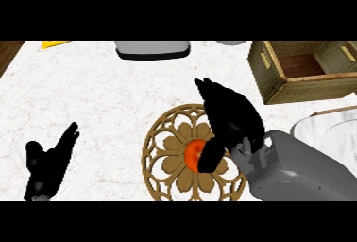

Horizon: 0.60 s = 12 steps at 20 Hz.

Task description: Pick the squash from the placemat and place it in the basket

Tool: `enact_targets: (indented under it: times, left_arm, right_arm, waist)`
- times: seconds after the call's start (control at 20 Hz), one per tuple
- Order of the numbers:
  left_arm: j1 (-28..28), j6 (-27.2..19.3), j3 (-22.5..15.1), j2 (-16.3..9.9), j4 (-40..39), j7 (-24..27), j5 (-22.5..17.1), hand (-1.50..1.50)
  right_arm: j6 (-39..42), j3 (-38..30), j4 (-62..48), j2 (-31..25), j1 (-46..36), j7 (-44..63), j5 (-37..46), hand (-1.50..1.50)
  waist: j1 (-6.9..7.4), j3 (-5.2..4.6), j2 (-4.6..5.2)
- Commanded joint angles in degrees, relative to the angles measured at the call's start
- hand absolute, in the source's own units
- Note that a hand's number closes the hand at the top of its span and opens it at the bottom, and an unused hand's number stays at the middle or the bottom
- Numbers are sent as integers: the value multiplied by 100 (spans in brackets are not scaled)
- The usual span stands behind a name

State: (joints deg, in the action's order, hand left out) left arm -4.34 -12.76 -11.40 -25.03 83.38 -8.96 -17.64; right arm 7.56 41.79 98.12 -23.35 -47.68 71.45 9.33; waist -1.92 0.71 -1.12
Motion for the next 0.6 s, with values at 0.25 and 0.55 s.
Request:
enact_targets:
  times: [0.25,0.55]
  left_arm:
    - [-316,127,-200,239,-394,-223,-23,0]
    - [-214,160,-92,240,-362,-273,-26,0]
  right_arm:
    - [-284,234,145,97,664,993,646,-150]
    - [-385,512,286,283,1181,995,1152,-150]
  waist:
    - [77,-80,81]
    - [65,-78,80]
